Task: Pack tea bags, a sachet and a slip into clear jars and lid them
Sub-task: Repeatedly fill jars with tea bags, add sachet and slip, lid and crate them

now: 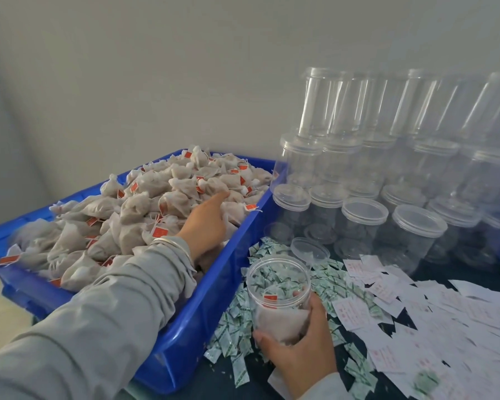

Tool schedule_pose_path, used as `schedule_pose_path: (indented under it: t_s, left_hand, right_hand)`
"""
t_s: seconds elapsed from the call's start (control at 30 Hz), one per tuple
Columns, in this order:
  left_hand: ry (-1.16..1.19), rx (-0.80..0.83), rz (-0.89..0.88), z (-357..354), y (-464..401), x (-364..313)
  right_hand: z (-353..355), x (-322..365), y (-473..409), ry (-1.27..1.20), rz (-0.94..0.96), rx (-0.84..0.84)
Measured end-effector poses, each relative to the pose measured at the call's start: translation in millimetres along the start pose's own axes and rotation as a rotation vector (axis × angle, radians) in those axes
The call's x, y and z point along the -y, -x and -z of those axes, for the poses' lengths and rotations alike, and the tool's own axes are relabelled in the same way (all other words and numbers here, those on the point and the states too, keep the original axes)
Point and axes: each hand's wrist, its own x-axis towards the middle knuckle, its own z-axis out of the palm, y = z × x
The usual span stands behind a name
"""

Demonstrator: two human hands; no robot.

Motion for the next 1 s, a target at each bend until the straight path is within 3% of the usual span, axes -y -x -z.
schedule_pose_path:
  t_s: [0.33,0.43,0.5,0.63,0.7,0.77,0.87,1.0]
  left_hand:
    - [-0.183,-0.039,-0.011,1,1,-5]
    - [0.079,-0.218,0.043,8,1,-8]
    - [0.359,-0.237,0.125,12,2,-11]
    - [1.203,0.087,0.11,21,9,-23]
    - [1.399,0.285,0.005,25,13,-25]
    - [1.413,0.455,-0.096,26,17,-25]
    - [1.224,0.646,-0.223,23,25,-28]
    - [1.129,0.73,-0.231,21,28,-28]
  right_hand:
    - [1,0,1,-0.007,-0.004,0.026]
    - [2,0,2,-0.015,-0.012,0.036]
    - [1,1,1,-0.014,-0.006,0.027]
    - [0,0,-1,0.016,-0.014,0.001]
    - [0,0,-1,0.024,-0.019,-0.006]
    - [0,-1,-2,0.026,-0.023,-0.01]
    - [-1,-1,-2,0.022,-0.027,-0.017]
    - [-1,0,-2,-0.007,-0.016,-0.016]
